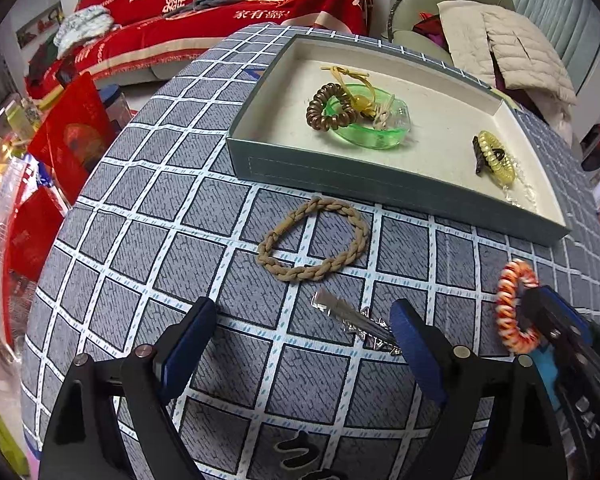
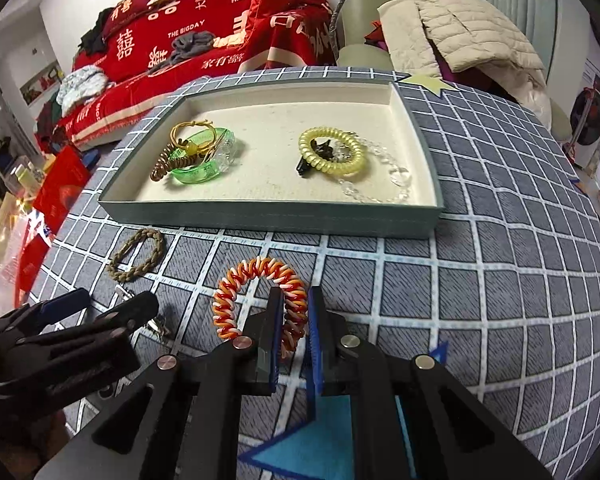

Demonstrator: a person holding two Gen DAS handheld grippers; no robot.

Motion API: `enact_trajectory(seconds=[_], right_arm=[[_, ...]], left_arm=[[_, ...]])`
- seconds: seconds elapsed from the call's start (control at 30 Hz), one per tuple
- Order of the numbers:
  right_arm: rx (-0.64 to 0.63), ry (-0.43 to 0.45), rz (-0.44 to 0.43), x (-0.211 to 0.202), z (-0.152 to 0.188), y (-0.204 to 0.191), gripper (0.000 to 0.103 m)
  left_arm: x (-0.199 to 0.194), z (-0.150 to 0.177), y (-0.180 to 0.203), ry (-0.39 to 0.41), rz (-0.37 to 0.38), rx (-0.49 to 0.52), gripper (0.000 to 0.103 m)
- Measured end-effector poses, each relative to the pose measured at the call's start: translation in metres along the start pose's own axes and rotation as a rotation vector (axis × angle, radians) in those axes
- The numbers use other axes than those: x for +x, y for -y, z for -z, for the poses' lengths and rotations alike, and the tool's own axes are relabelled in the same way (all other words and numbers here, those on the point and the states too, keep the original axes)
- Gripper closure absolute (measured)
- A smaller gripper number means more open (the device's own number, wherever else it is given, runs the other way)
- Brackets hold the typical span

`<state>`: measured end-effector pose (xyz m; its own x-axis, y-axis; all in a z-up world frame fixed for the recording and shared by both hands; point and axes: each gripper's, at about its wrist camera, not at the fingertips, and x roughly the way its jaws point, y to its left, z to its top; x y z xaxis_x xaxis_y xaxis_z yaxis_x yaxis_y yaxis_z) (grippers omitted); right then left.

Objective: Organize jewelry

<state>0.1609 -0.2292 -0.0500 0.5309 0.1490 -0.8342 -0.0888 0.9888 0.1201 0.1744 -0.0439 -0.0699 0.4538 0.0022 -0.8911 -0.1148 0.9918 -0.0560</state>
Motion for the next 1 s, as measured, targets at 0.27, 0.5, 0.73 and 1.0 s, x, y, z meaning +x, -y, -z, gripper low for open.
enact_trajectory(seconds=[0.27,0.5,0.73,1.0], right_arm=[[0.051,0.031,-0.025,-0.019,0.009,0.012,0.090],[0.092,0.055,-0.053,-0.032,0.018,0.016,0.090],[0.120,0.058,-0.083,-0.037,0.026,0.015,0.090],[0.118,0.063,-0.092,-0.042,0.030,0.011,0.090]], left_arm=[[-0.012,0.009,0.015,0.041,0.055,0.129,0.044],[-0.020,0.020,0.011,0.072,0.166,0.229,0.070],[-0.025,0.029,-0.005,0.069,0.264,0.264,0.070],[-0.031,0.031,-0.012,0.097,0.255,0.330,0.070]])
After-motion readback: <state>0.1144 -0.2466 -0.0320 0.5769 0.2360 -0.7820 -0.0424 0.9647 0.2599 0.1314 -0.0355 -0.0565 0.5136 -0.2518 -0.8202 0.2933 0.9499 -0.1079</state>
